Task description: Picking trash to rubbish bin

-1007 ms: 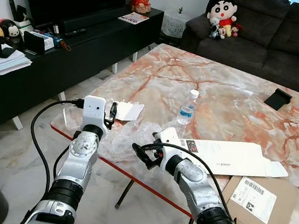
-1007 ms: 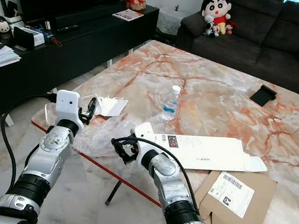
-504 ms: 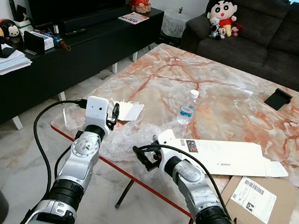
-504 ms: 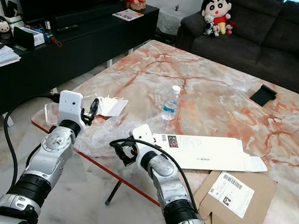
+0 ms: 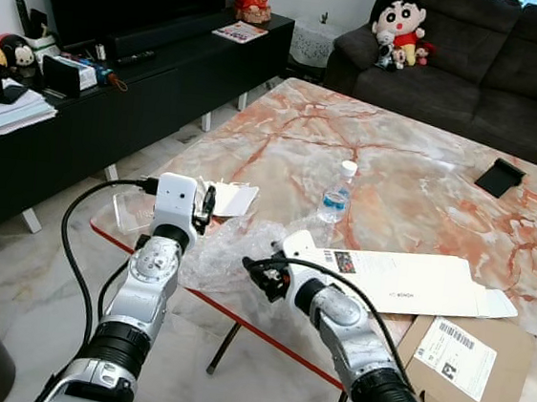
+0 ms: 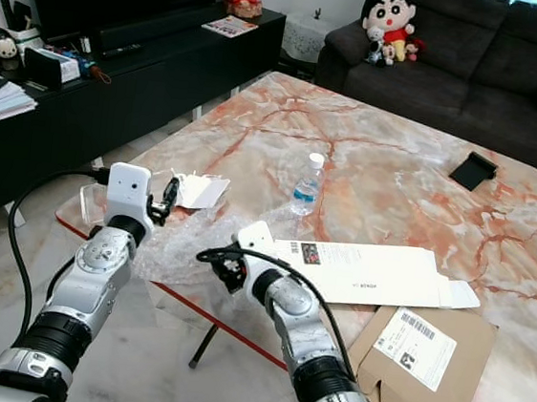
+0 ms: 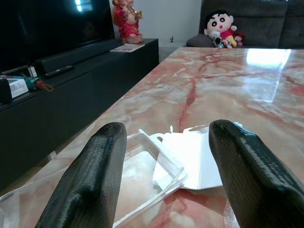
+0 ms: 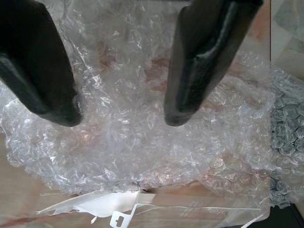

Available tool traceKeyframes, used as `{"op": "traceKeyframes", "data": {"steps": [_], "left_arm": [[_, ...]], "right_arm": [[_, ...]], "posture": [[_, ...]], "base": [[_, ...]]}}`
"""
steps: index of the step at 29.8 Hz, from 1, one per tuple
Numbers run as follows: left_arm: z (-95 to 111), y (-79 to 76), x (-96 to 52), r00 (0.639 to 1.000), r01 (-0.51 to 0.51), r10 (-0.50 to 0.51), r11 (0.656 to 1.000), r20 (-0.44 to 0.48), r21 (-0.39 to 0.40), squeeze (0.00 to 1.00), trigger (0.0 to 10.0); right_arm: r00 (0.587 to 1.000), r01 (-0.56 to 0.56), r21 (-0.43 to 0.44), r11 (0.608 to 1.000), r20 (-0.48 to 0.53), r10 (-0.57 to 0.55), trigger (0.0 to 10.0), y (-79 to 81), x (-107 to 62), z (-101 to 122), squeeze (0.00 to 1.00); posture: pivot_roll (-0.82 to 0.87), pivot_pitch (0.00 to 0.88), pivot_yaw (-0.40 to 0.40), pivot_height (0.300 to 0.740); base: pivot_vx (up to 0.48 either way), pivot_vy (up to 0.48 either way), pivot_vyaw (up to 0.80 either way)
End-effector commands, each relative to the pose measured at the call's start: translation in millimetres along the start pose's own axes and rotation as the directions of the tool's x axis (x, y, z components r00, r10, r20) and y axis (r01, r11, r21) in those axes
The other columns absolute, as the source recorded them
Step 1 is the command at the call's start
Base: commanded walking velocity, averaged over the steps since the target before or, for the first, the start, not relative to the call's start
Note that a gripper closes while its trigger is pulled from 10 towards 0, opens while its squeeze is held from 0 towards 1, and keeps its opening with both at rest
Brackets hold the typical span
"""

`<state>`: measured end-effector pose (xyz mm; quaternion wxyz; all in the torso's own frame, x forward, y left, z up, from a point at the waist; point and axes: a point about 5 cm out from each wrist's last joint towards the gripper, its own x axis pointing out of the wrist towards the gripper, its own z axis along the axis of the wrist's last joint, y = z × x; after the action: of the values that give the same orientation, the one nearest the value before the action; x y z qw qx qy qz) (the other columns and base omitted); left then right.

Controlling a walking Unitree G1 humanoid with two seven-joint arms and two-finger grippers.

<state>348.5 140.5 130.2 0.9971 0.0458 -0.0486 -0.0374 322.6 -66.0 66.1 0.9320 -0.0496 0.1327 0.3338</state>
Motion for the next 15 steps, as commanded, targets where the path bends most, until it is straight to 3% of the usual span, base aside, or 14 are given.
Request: {"op": "traceKeyframes", "data": {"steps": [1,15], "left_arm": [[2.2,-2.9,2.7,1.000,0.020,-0.019,1.000,-0.005,0.021,0.00,10.0],[2.7,-3.6,3.4,1.000,0.023,-0.023,0.999,-0.003,0.025,0.00,10.0]], "right_arm": [[1.000,0.005,-0.011,1.000,0.001,-0.005,0.0,-1.9,1.1,2.3,0.00],[1.000,-0.007,-0.018,1.000,0.008,0.008,0.0,-0.5,1.8,3.6,0.00]], "posture": [[0.00,0.000,-0.080,0.740],[0.00,0.000,-0.080,0.740]], "base": [[0.000,0.000,0.00],[0.000,0.000,0.00]]}}
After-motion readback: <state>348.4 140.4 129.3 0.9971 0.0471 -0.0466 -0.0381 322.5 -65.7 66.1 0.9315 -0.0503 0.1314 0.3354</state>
